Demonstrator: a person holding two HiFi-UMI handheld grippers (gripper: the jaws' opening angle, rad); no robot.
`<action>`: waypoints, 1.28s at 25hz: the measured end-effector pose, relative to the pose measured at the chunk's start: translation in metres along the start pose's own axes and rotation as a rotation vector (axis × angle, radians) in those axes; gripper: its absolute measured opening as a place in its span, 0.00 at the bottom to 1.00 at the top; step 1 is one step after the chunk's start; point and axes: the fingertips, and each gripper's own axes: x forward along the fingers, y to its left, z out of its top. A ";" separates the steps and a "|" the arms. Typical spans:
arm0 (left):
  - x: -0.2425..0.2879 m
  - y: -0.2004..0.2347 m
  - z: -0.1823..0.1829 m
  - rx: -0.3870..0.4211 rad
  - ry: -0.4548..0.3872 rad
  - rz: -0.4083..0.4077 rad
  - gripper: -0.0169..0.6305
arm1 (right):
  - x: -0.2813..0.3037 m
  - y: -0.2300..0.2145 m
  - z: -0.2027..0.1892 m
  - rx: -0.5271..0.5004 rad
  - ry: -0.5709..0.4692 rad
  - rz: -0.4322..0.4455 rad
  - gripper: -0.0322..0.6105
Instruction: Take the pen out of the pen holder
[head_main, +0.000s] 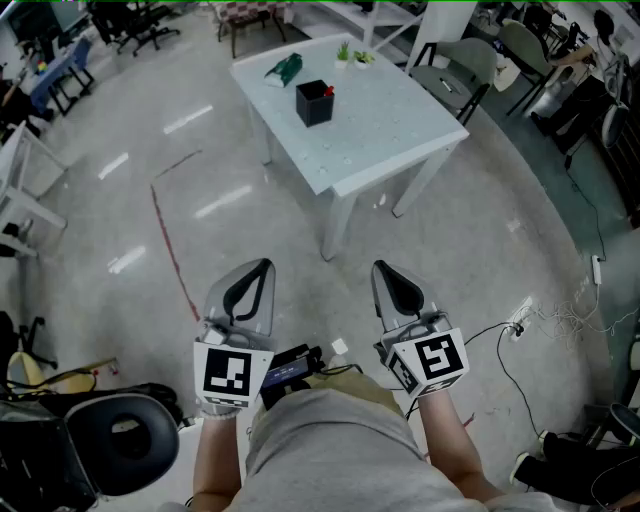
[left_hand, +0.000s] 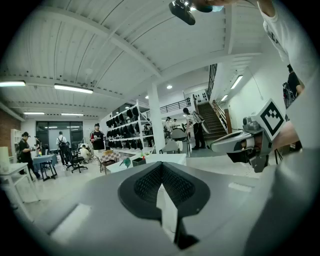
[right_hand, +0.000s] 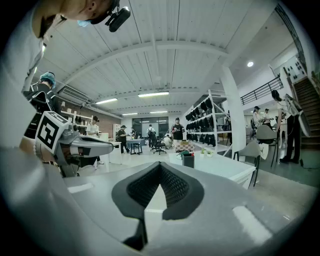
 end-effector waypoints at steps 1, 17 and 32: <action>0.001 0.000 0.000 0.001 0.000 -0.001 0.04 | 0.000 0.000 0.000 0.001 0.000 0.000 0.05; 0.004 -0.003 -0.002 0.006 0.001 -0.014 0.04 | -0.001 -0.004 -0.002 -0.001 0.008 -0.009 0.05; 0.008 0.003 -0.004 -0.013 -0.001 -0.033 0.10 | 0.010 -0.003 0.001 0.056 -0.012 -0.018 0.11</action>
